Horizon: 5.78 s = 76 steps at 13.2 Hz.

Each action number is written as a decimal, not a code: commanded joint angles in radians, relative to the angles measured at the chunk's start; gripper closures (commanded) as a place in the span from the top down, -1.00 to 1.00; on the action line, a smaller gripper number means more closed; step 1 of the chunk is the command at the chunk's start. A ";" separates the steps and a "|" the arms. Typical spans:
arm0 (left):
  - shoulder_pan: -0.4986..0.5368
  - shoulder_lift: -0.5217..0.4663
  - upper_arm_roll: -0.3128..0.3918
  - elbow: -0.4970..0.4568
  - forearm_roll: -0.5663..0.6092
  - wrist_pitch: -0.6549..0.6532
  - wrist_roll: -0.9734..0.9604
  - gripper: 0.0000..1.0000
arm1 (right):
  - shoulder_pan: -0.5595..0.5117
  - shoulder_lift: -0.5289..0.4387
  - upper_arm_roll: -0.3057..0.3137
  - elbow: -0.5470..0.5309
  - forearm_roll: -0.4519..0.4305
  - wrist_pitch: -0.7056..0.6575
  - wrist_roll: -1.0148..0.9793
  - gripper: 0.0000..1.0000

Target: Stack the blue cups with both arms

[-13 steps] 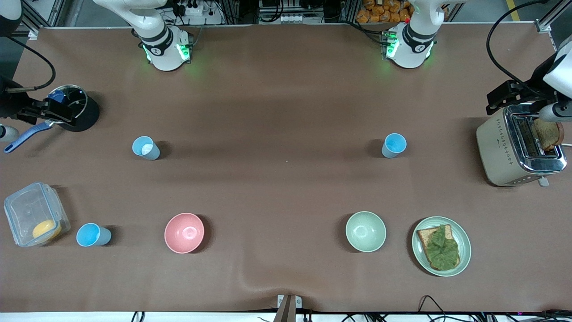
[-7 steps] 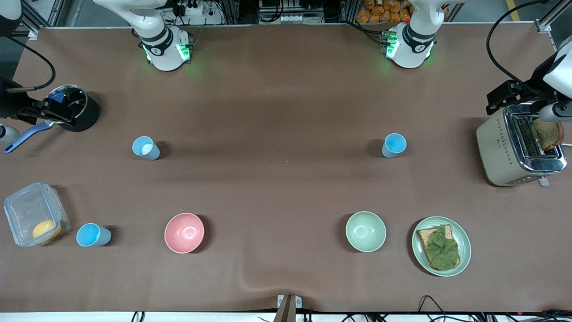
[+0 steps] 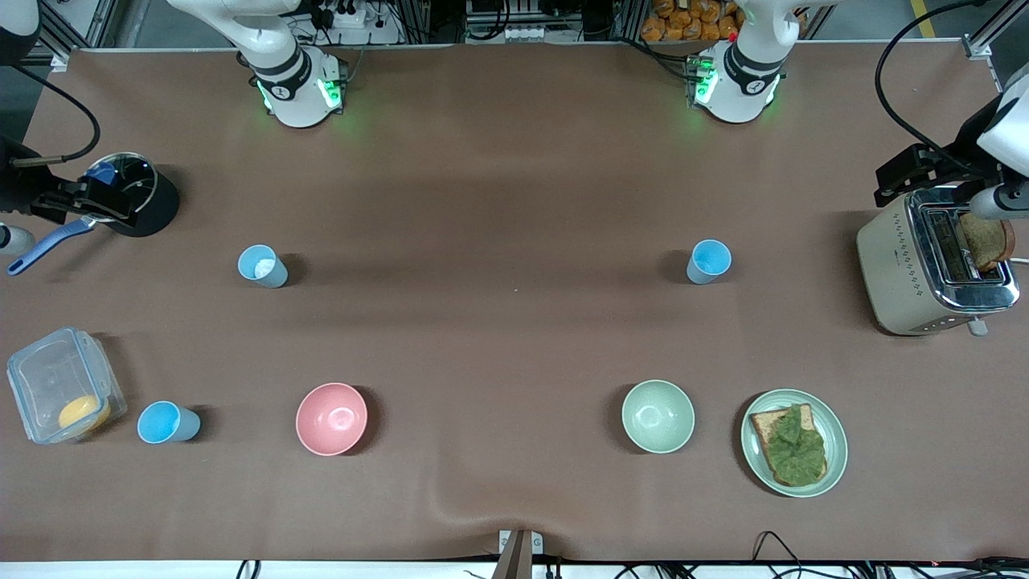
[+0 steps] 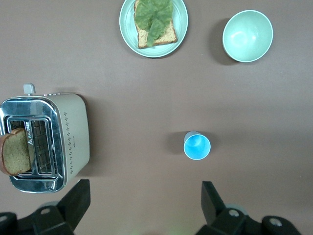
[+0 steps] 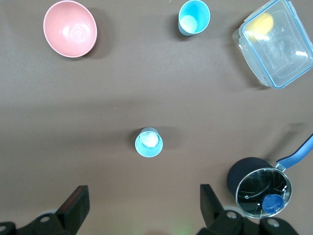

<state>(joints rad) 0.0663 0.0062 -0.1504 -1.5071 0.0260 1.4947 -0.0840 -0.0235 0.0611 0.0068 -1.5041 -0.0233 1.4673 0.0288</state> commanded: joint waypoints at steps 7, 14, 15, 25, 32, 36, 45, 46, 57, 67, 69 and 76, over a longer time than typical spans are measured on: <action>0.007 0.001 -0.005 0.008 -0.020 0.002 -0.003 1.00 | -0.001 -0.003 -0.004 -0.002 -0.004 -0.012 0.005 1.00; 0.007 0.001 -0.005 0.008 -0.018 0.002 -0.003 1.00 | -0.016 0.088 -0.007 -0.063 -0.030 -0.005 -0.021 1.00; 0.007 0.001 -0.005 0.008 -0.018 0.002 -0.003 1.00 | -0.033 0.083 -0.007 -0.111 -0.017 0.023 -0.023 1.00; 0.006 0.001 -0.005 0.007 -0.018 0.002 -0.003 1.00 | -0.091 0.034 -0.007 -0.651 -0.011 0.612 -0.210 1.00; 0.007 0.000 -0.005 0.007 -0.018 0.002 -0.003 1.00 | -0.102 0.155 -0.007 -0.734 -0.009 0.739 -0.264 1.00; 0.006 0.000 -0.009 0.005 -0.018 0.001 -0.005 1.00 | -0.101 0.203 -0.005 -0.731 0.026 0.749 -0.265 1.00; 0.007 0.000 -0.009 0.005 -0.018 0.001 -0.003 1.00 | -0.090 0.220 -0.001 -0.723 0.074 0.699 -0.265 -1.00; 0.007 0.000 -0.009 0.005 -0.018 -0.001 -0.005 1.00 | -0.086 0.220 -0.001 -0.720 0.075 0.697 -0.265 -1.00; 0.006 0.000 -0.011 0.005 -0.018 -0.001 -0.005 1.00 | 0.363 0.296 -0.002 -0.396 0.298 0.492 0.275 -1.00; 0.004 0.000 -0.012 0.007 -0.017 -0.001 -0.005 1.00 | 0.826 0.684 -0.001 0.061 0.307 0.717 0.850 -1.00; 0.003 0.000 -0.014 0.007 -0.017 -0.001 -0.005 1.00 | 0.853 0.706 0.001 0.070 0.360 0.758 0.858 -1.00; -0.005 0.003 -0.014 0.013 -0.006 0.001 -0.005 1.00 | 0.895 0.752 0.001 0.093 0.454 0.834 0.864 -0.55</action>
<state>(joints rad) 0.0647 0.0069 -0.1602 -1.5069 0.0260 1.4947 -0.0840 0.8602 0.7791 0.0192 -1.4486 0.4088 2.2955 0.8782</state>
